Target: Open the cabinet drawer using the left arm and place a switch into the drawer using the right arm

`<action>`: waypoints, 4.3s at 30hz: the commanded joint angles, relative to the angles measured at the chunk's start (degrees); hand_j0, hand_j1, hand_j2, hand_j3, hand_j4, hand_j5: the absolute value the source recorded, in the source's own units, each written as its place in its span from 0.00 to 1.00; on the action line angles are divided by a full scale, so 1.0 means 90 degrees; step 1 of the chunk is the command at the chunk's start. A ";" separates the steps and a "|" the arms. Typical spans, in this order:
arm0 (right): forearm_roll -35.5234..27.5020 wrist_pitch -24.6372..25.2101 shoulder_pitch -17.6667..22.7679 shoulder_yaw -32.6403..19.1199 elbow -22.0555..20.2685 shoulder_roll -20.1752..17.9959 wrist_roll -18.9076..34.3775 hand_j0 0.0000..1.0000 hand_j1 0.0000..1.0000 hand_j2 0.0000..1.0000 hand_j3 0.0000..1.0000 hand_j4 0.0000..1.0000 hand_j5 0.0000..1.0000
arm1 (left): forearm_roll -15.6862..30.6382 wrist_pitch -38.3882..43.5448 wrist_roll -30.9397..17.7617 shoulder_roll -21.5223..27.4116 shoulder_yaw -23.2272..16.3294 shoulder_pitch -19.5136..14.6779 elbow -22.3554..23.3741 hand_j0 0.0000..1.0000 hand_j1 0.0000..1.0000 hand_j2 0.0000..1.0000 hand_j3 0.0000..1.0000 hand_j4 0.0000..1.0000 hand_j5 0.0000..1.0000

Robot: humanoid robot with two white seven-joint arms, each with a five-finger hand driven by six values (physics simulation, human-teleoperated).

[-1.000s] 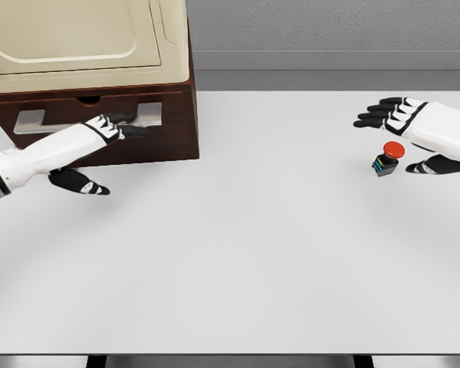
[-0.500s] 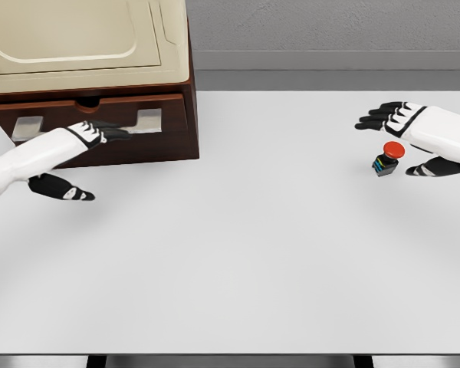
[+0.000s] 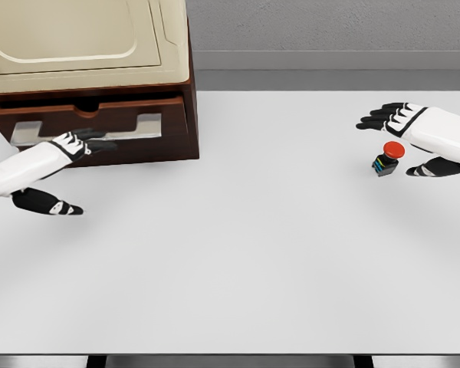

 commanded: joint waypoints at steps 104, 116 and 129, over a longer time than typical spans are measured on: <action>0.0060 0.0010 -0.1250 0.0837 0.1692 0.0884 0.1344 0.94 0.94 0.94 0.94 0.94 0.94 | 0.0403 -0.0663 0.0011 -0.1072 0.1406 0.0323 -0.0623 1.00 1.00 1.00 1.00 1.00 1.00; 0.0128 0.0010 -0.1562 0.1120 0.2239 0.1079 0.1617 0.86 0.86 0.86 0.86 0.86 0.86 | -0.0418 -0.0663 0.0011 -0.2469 0.2627 0.1240 -0.0613 1.00 1.00 1.00 1.00 1.00 1.00; 0.0157 0.0010 -0.1738 0.1227 0.2551 0.1206 0.1686 0.86 0.86 0.86 0.86 0.86 0.86 | -0.0203 -0.0663 0.0011 -0.2703 0.2598 0.1250 -0.0623 1.00 1.00 1.00 1.00 1.00 1.00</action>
